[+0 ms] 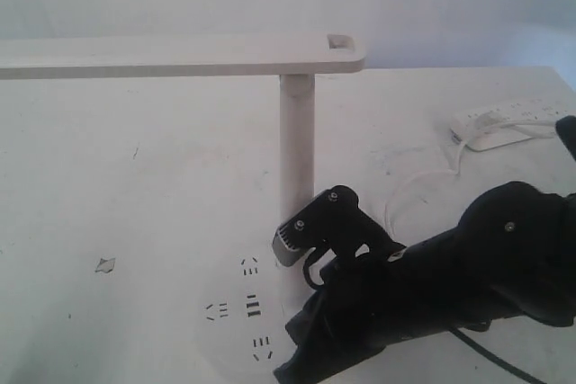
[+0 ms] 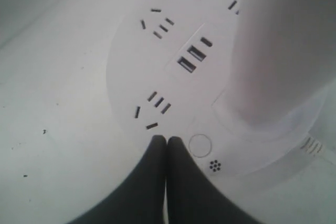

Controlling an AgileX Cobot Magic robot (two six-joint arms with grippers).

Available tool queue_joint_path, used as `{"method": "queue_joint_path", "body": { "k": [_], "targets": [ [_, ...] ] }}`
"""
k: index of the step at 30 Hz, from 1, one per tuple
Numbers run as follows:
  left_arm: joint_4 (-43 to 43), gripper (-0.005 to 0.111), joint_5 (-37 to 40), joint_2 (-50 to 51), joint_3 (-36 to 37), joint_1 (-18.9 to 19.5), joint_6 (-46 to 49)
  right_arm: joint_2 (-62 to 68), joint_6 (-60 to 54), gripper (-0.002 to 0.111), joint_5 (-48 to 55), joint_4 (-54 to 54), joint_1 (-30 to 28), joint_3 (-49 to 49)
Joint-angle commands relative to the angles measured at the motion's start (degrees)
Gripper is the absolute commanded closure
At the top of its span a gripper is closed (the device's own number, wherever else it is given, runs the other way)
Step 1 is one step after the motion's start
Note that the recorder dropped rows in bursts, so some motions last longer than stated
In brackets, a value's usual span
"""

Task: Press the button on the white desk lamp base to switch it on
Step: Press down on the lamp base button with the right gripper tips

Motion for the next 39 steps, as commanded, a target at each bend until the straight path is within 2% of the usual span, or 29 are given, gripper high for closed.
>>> {"method": "queue_joint_path", "body": {
  "k": [1,11,29,39],
  "targets": [
    [-0.22,0.107,0.44,-0.21,0.05,-0.22,-0.06,2.01,-0.94,0.108,-1.37,1.02,-0.18,-0.28],
    [-0.22,0.107,0.44,-0.21,0.05,-0.22,-0.06,4.94,-0.94,0.108,-5.28,1.02,-0.18,-0.37],
    [-0.22,0.107,0.44,-0.21,0.05,-0.22,-0.06,5.79,-1.99,0.108,-2.79,0.89,-0.18,-2.79],
    [-0.22,0.107,0.44,-0.21,0.05,-0.22,-0.06,5.80,-2.38,0.108,-6.55,0.79,-0.18,-2.66]
  ]
}}
